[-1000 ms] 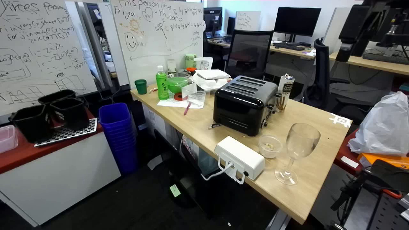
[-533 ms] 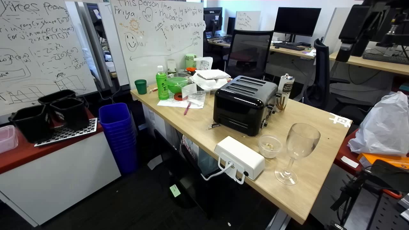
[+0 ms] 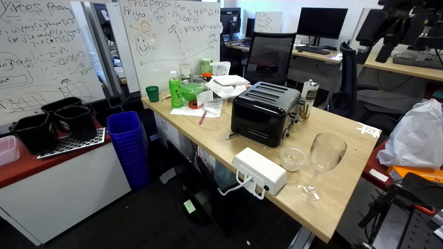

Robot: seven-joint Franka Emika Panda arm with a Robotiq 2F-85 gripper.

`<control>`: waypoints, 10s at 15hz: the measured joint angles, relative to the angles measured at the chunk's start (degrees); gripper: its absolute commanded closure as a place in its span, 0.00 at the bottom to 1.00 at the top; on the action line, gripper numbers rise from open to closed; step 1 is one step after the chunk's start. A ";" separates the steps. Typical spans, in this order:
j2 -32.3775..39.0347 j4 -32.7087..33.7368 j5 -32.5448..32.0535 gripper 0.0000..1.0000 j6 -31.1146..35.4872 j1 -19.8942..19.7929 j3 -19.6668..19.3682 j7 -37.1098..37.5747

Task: Turn the knob on the toaster clockwise

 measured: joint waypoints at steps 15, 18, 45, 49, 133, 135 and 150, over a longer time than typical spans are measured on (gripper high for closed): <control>7.15 0.55 1.07 0.00 7.03 -5.08 -1.61 15.37; 10.50 0.42 4.07 0.00 9.52 -6.93 -2.48 20.68; 24.92 -0.59 33.98 0.00 18.66 -9.99 -10.59 30.32; 24.92 -0.60 33.98 0.00 18.66 -10.00 -10.60 30.32; 51.83 -3.56 113.69 0.00 4.08 -12.40 -14.24 16.08; 53.63 -1.76 116.29 0.00 4.07 -12.40 -14.23 16.07; 68.89 9.07 122.38 0.00 4.47 -11.90 -9.95 16.10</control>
